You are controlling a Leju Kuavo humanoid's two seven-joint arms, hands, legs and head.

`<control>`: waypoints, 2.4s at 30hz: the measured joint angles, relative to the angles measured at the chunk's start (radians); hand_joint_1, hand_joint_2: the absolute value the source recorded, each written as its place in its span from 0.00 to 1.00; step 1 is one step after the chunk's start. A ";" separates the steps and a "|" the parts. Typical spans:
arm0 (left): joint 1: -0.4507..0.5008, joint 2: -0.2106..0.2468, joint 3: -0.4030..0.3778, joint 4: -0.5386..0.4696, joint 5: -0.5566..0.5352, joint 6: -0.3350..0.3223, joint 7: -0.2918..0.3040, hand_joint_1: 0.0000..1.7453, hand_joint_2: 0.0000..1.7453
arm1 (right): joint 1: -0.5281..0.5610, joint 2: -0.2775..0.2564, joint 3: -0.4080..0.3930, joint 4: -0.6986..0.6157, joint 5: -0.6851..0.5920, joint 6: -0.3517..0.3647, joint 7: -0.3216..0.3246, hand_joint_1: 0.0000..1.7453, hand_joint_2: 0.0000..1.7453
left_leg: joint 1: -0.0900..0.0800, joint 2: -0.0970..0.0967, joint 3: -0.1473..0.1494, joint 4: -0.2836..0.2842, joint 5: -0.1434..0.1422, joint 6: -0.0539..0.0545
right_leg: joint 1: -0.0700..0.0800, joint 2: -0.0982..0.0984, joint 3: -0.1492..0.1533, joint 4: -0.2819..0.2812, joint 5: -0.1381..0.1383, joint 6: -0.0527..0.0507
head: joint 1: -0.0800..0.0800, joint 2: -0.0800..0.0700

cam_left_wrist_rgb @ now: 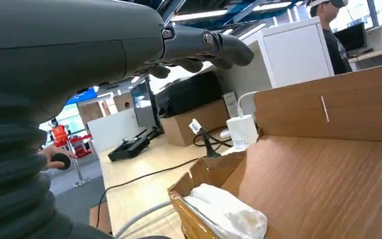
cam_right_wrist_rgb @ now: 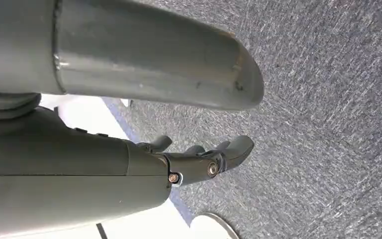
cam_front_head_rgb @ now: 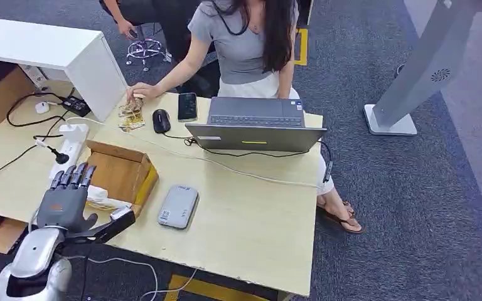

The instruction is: Pass the card to the sensor for recognition and then transmit it.

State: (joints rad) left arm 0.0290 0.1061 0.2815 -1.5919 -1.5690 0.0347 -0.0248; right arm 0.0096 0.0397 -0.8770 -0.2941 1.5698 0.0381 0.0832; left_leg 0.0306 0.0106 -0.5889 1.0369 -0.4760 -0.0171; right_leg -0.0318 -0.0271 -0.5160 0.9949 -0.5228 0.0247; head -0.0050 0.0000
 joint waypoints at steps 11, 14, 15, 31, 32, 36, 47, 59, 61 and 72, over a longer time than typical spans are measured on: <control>-0.037 0.000 -0.008 0.070 0.000 0.025 -0.001 0.00 1.00 | -0.002 -0.005 0.008 0.005 0.000 0.002 -0.003 0.00 0.00 | 0.000 0.000 0.000 0.000 0.000 0.000 | 0.000 0.000 0.000 0.000 0.000 0.000 | 0.000 0.000; -0.038 0.000 -0.008 0.090 0.000 0.029 -0.001 0.00 1.00 | -0.002 -0.007 0.008 0.006 0.000 0.003 -0.003 0.00 0.00 | 0.000 0.000 0.000 0.000 0.000 0.000 | 0.000 0.000 0.000 0.000 0.000 0.000 | 0.000 0.000; -0.038 0.000 -0.008 0.098 0.000 0.030 -0.001 0.00 1.00 | -0.002 -0.007 0.008 0.007 0.000 0.003 -0.003 0.00 0.00 | 0.000 0.000 0.000 0.000 0.000 0.000 | 0.000 0.000 0.000 0.000 0.000 0.000 | 0.000 0.000; -0.038 0.000 -0.007 0.143 0.000 0.041 -0.003 0.00 1.00 | -0.003 -0.012 0.008 0.013 0.000 0.000 -0.003 0.00 0.00 | 0.000 0.000 0.000 0.000 0.000 0.000 | 0.000 0.000 0.000 0.000 0.000 0.000 | 0.000 0.000; -0.038 0.001 -0.007 0.143 0.000 0.041 -0.003 0.00 1.00 | -0.003 -0.012 0.008 0.013 0.000 0.000 -0.003 0.00 0.00 | 0.000 0.000 0.000 0.000 0.000 0.000 | 0.000 0.000 0.000 0.000 0.000 0.000 | 0.000 0.000; -0.038 0.000 -0.007 0.147 0.000 0.042 -0.003 0.00 1.00 | -0.003 -0.012 0.008 0.014 0.000 0.000 -0.003 0.00 0.00 | 0.000 0.000 0.000 0.000 0.000 0.000 | 0.000 0.000 0.000 0.000 0.000 0.000 | 0.000 0.000; -0.038 0.001 -0.007 0.150 0.000 0.042 -0.003 0.00 1.00 | -0.003 -0.012 0.009 0.014 0.000 0.000 -0.003 0.00 0.00 | 0.000 0.000 0.000 0.000 0.000 0.000 | 0.000 0.000 0.000 0.000 0.000 0.000 | 0.000 0.000; -0.038 0.000 -0.007 0.151 0.000 0.042 -0.003 0.00 1.00 | -0.003 -0.012 0.010 0.014 0.000 0.000 -0.003 0.00 0.00 | 0.000 0.000 0.000 0.000 0.000 0.000 | 0.000 0.000 0.000 0.000 0.000 0.000 | 0.000 0.000; -0.038 0.000 -0.007 0.151 0.000 0.042 -0.003 0.00 1.00 | -0.003 -0.012 0.010 0.014 0.000 0.000 -0.003 0.00 0.00 | 0.000 0.000 0.000 0.000 0.000 0.000 | 0.000 0.000 0.000 0.000 0.000 0.000 | 0.000 0.000; -0.038 0.001 -0.007 0.153 0.013 0.062 -0.048 0.13 1.00 | -0.003 -0.012 0.015 0.014 0.000 0.000 -0.007 0.00 0.00 | 0.000 0.000 0.000 0.000 0.000 0.000 | 0.000 0.000 0.000 0.000 0.000 0.000 | 0.000 0.000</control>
State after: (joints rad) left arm -0.0088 0.1068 0.2743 -1.4385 -1.5556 0.0966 -0.0730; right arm 0.0070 0.0275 -0.8625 -0.2796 1.5698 0.0382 0.0763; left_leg 0.0306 0.0105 -0.5892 1.0369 -0.4760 -0.0171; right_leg -0.0318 -0.0272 -0.5158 0.9949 -0.5227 0.0249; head -0.0050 0.0000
